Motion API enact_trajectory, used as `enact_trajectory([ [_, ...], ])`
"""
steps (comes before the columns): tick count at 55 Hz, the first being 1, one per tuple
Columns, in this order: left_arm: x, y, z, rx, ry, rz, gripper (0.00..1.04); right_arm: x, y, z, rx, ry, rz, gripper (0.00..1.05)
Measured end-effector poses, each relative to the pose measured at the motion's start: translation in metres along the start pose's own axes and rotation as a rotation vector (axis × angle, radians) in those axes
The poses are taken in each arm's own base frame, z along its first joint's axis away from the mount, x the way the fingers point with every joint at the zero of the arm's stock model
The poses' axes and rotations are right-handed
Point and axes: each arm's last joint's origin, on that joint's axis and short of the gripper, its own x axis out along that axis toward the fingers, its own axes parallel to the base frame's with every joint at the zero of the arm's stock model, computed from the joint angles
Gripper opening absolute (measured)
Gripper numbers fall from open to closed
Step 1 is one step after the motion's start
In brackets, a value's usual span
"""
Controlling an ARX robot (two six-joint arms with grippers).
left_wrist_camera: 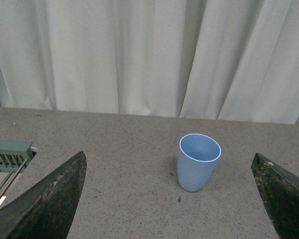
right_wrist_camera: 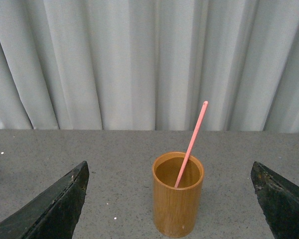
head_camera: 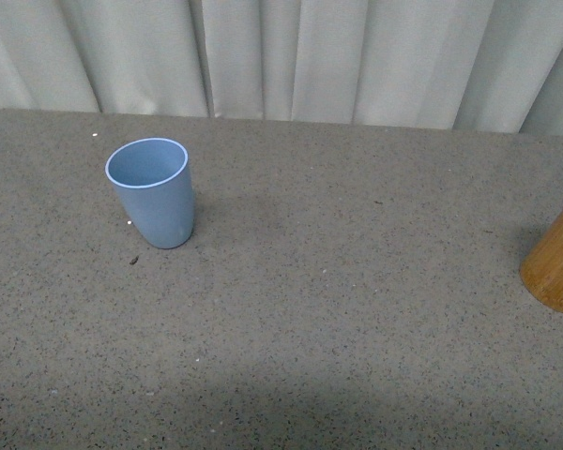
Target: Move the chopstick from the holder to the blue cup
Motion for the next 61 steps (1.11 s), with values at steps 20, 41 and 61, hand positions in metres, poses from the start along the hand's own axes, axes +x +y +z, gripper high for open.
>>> enact_trajectory([
  [20, 0.000, 0.000, 0.000, -0.006, 0.008, -0.003, 0.98, 0.000, 0.000, 0.000, 0.000, 0.000, 0.000, 0.95],
  [41, 0.078, -0.038, 0.010, -0.704, 0.473, -0.194, 0.98, 0.000, 0.000, 0.000, 0.000, 0.000, 0.000, 0.95],
  [61, 0.131, -0.068, -0.016, -0.611, 0.659, -0.083, 0.98, 0.000, 0.000, 0.000, 0.000, 0.000, 0.000, 0.95],
])
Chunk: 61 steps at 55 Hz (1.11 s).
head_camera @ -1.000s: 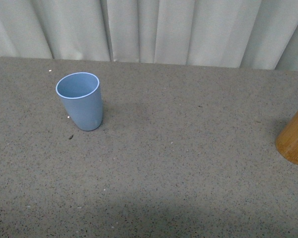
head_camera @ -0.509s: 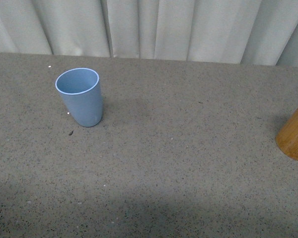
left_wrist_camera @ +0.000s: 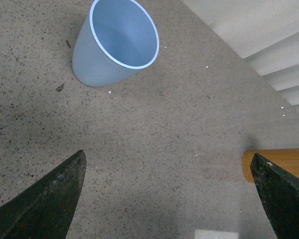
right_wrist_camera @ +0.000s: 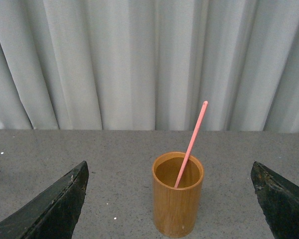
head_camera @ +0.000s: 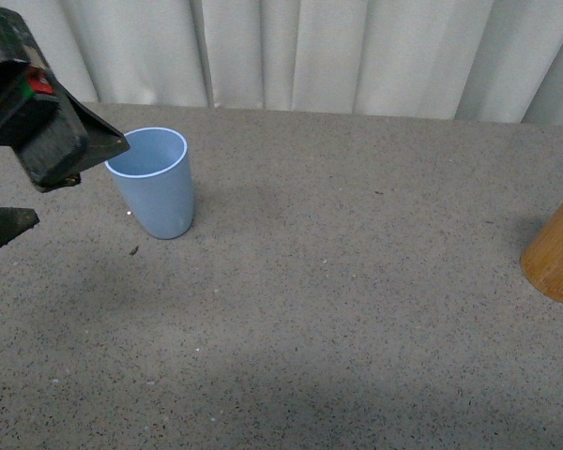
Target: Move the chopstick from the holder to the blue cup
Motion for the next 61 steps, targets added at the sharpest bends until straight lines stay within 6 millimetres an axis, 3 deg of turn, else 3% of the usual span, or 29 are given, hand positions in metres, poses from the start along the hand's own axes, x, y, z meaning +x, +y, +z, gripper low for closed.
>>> enact_trajectory([
  [22, 0.051, -0.009, 0.004, 0.001, 0.028, 0.097, 0.98, 0.000, 0.000, 0.000, 0.000, 0.000, 0.000, 0.95],
  [43, 0.072, -0.013, 0.006, 0.000, 0.038, 0.124, 0.98, 0.000, 0.000, 0.000, 0.000, 0.000, 0.000, 0.95],
  [61, 0.087, 0.000, 0.012, -0.022, 0.025, 0.197, 0.98, 0.000, 0.000, 0.000, 0.000, 0.000, 0.000, 0.95],
])
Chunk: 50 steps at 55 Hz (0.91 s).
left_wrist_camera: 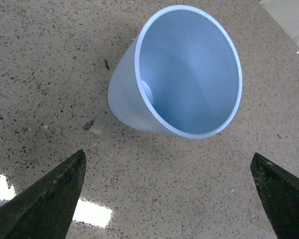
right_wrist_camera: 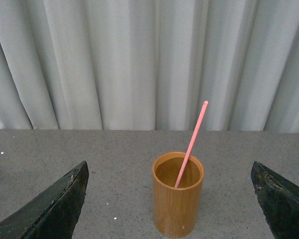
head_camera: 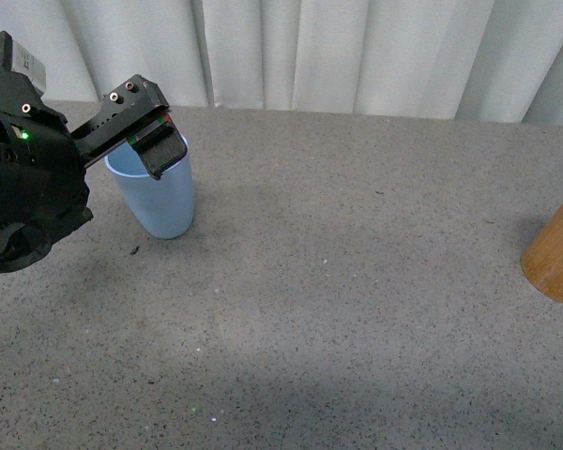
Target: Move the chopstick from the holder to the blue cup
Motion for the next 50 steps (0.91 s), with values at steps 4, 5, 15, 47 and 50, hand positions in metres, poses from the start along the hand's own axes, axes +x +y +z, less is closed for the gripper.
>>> enact_trajectory([
  [4, 0.002, 0.002, 0.002, -0.005, -0.003, 0.007, 0.98, 0.000, 0.000, 0.000, 0.000, 0.000, 0.000, 0.95],
  [5, 0.002, 0.002, 0.003, -0.007, -0.005, 0.009, 0.98, 0.000, 0.000, 0.000, 0.000, 0.000, 0.000, 0.95],
  [15, 0.007, 0.009, 0.006, -0.023, -0.008, 0.035, 0.98, 0.000, 0.000, 0.000, 0.000, 0.000, 0.000, 0.95],
  [47, 0.022, 0.013, 0.008, -0.035, -0.009, 0.085, 0.98, 0.000, 0.000, 0.000, 0.000, 0.000, 0.000, 0.95],
  [50, 0.023, 0.013, 0.008, -0.036, -0.009, 0.085, 0.98, 0.000, 0.000, 0.000, 0.000, 0.000, 0.000, 0.95],
])
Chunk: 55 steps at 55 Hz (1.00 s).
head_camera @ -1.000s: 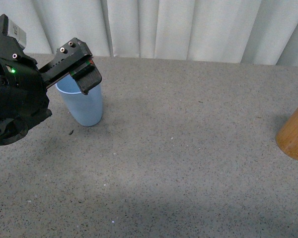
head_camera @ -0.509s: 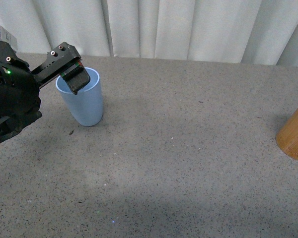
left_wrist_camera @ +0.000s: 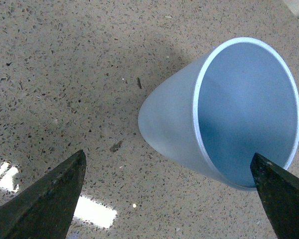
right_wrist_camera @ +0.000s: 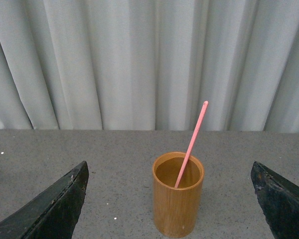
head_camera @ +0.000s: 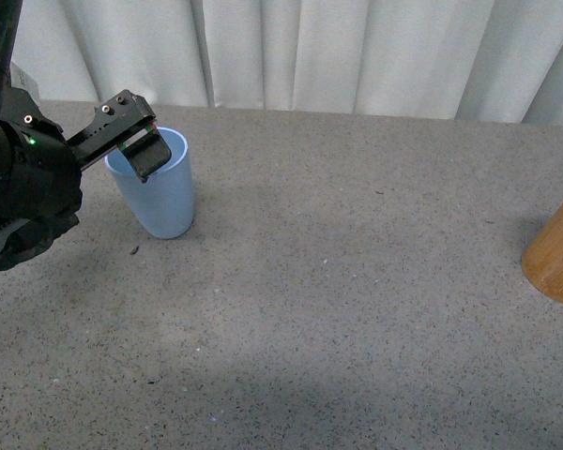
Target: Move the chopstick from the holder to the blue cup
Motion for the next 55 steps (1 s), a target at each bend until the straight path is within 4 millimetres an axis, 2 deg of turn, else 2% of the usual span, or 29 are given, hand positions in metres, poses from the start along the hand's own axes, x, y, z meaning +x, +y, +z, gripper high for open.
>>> enact_trajectory([
  [12, 0.000, 0.001, 0.000, 0.003, -0.009, 0.020, 0.98, 0.000, 0.000, 0.000, 0.000, 0.000, 0.000, 0.95],
  [18, 0.003, 0.002, -0.002, 0.009, -0.005, 0.029, 0.75, 0.000, 0.000, 0.000, 0.000, 0.000, 0.000, 0.95],
  [28, 0.006, 0.001, -0.004, 0.014, 0.003, 0.030, 0.50, 0.000, 0.000, 0.000, 0.000, 0.000, 0.000, 0.95],
  [33, 0.006, -0.005, -0.003, 0.019, 0.001, 0.013, 0.31, 0.000, 0.000, 0.000, 0.000, 0.000, 0.000, 0.95],
  [43, 0.003, -0.017, -0.009, 0.047, 0.028, -0.045, 0.03, 0.000, 0.000, 0.000, 0.000, 0.000, 0.000, 0.95],
  [55, -0.009, -0.039, -0.016, 0.128, 0.040, -0.132, 0.04, 0.000, 0.000, 0.000, 0.000, 0.000, 0.000, 0.95],
])
